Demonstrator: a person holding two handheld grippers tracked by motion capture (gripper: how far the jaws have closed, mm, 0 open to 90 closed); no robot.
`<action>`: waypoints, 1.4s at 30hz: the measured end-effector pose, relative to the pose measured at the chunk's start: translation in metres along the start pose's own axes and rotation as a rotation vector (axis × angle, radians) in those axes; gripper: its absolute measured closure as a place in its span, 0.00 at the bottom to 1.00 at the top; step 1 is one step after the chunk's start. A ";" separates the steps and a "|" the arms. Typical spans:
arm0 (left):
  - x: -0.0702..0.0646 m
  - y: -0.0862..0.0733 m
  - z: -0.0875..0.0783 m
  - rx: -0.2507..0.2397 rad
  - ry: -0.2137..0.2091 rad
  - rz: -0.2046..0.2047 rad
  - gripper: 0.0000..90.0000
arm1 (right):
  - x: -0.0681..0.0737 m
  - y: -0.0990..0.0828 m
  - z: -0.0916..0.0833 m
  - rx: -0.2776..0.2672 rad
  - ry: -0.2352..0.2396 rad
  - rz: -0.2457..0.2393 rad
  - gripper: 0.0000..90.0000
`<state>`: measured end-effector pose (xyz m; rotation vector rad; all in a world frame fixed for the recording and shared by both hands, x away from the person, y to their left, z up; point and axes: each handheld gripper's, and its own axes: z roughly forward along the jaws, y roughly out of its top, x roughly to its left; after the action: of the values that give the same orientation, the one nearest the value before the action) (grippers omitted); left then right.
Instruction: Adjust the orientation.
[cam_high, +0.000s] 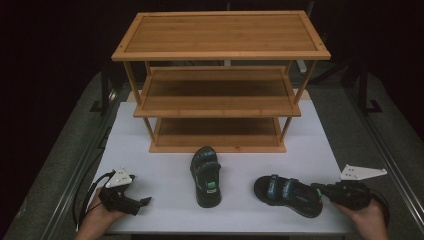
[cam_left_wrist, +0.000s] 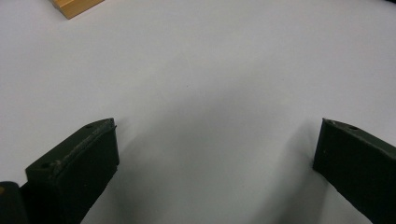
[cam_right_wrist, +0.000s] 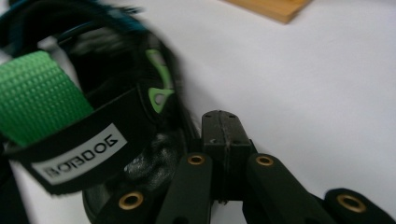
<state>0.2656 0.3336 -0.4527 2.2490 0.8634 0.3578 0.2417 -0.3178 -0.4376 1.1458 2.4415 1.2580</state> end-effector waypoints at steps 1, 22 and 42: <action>0.000 0.000 0.000 0.000 0.000 0.000 0.00 | 0.005 -0.002 -0.001 0.006 0.009 -0.006 1.00; 0.000 0.000 0.000 0.001 0.000 0.000 0.00 | 0.035 0.029 -0.018 -0.171 0.124 -0.023 0.73; 0.000 0.000 0.000 -0.001 -0.001 0.000 0.00 | 0.055 0.102 0.060 -0.044 0.295 -0.170 0.75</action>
<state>0.2659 0.3337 -0.4527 2.2484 0.8630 0.3573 0.2879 -0.2058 -0.3884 0.7676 2.6329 1.5097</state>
